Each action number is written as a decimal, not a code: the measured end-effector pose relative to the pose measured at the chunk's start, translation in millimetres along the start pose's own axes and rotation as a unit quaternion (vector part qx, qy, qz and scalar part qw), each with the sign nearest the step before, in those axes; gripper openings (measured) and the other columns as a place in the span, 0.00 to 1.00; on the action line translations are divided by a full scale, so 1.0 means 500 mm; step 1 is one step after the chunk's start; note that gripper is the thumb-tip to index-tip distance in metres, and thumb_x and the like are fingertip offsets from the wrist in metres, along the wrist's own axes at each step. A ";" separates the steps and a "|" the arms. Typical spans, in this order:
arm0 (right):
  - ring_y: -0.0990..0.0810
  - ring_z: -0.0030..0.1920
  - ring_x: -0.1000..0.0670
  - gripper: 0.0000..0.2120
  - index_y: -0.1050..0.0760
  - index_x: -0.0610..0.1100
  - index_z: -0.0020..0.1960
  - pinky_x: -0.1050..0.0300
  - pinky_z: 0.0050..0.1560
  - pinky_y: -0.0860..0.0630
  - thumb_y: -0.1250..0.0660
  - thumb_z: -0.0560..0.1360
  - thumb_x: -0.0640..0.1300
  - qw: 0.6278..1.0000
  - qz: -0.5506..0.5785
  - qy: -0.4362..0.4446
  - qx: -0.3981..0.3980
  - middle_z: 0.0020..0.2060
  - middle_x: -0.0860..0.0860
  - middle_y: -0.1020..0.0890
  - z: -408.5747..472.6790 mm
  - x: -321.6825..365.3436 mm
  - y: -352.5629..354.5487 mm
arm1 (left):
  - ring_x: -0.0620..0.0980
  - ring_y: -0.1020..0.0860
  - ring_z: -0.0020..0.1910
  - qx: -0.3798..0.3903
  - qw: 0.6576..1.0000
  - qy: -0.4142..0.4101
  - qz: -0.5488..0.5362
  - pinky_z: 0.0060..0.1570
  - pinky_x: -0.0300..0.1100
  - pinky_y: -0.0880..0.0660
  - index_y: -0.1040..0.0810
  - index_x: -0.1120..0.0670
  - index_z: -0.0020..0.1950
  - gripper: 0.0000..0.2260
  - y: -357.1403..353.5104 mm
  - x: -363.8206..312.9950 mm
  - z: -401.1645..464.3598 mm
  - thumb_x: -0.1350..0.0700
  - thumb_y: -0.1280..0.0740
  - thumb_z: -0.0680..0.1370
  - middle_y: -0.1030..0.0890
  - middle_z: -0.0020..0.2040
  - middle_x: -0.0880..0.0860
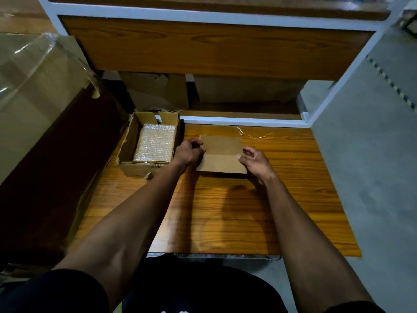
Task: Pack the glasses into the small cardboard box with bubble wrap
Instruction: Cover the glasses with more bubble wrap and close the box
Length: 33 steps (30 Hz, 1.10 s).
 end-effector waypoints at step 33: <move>0.16 0.56 0.44 0.22 0.17 0.41 0.57 0.51 0.56 0.19 0.22 0.74 0.58 0.970 -0.223 -0.026 -0.098 0.55 0.45 0.14 -0.019 -0.044 -0.010 | 0.51 0.22 0.48 -0.055 0.996 0.038 0.066 0.47 0.45 0.22 0.24 0.52 0.48 0.11 -0.026 0.068 -0.057 0.46 0.27 0.81 0.20 0.51 0.52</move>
Point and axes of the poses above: each hand's wrist, its own z-axis towards the middle knuckle, its own y-axis out of the back of the hand, x = y × z, the point moved 2 cm from there along z, towards the middle knuckle
